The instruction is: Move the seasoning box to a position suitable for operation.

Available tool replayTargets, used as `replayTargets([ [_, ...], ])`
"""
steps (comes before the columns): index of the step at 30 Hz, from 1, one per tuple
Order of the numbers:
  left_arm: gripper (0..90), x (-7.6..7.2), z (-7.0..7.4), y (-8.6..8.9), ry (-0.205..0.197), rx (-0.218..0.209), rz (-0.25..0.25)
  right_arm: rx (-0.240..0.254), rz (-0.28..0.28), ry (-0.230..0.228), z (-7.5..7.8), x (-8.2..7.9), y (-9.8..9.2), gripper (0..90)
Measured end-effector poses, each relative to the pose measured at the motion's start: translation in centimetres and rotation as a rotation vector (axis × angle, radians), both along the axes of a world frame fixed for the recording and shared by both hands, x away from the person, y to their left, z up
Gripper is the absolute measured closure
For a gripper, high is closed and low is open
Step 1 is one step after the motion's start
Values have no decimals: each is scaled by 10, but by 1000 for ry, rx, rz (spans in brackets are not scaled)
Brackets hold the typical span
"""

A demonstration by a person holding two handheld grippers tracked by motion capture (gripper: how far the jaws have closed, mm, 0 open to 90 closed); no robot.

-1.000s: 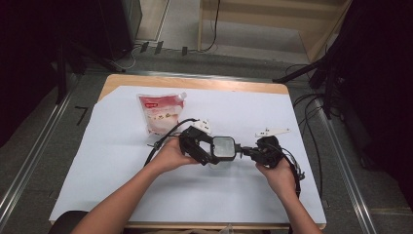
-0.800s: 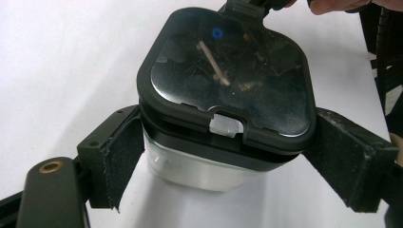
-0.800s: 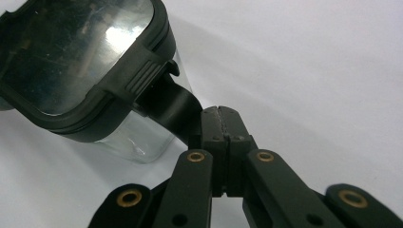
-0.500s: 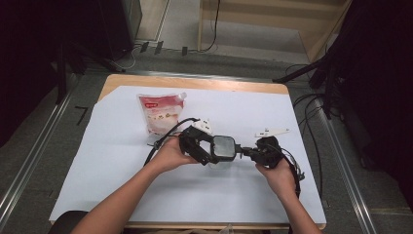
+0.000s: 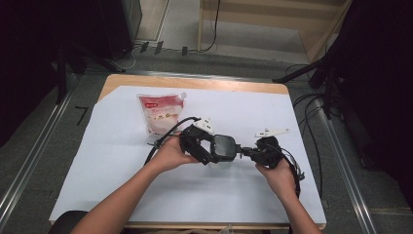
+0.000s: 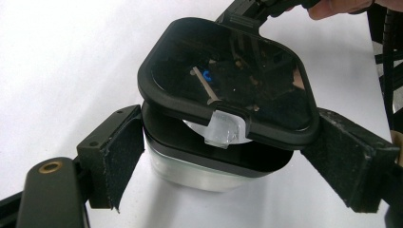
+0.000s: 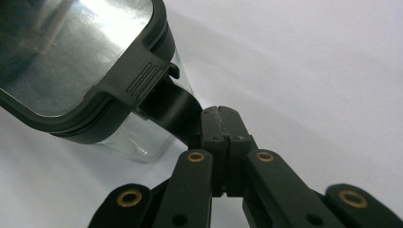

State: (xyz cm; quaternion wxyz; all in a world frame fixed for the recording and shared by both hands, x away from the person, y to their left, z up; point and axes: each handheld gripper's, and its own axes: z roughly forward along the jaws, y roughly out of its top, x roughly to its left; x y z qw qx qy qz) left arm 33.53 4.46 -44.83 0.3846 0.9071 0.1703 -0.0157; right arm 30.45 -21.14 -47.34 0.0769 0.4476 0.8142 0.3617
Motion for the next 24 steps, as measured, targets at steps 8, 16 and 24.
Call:
replayTargets([
  [8,163,-2,4,-1,-26,16,-2,-3,4,-3,0,0,0,900],
  [16,163,-4,8,-3,-41,29,-1,-5,9,-1,0,-1,0,900],
  [24,279,-6,17,-2,-34,-28,-48,-2,11,0,1,0,0,900],
])
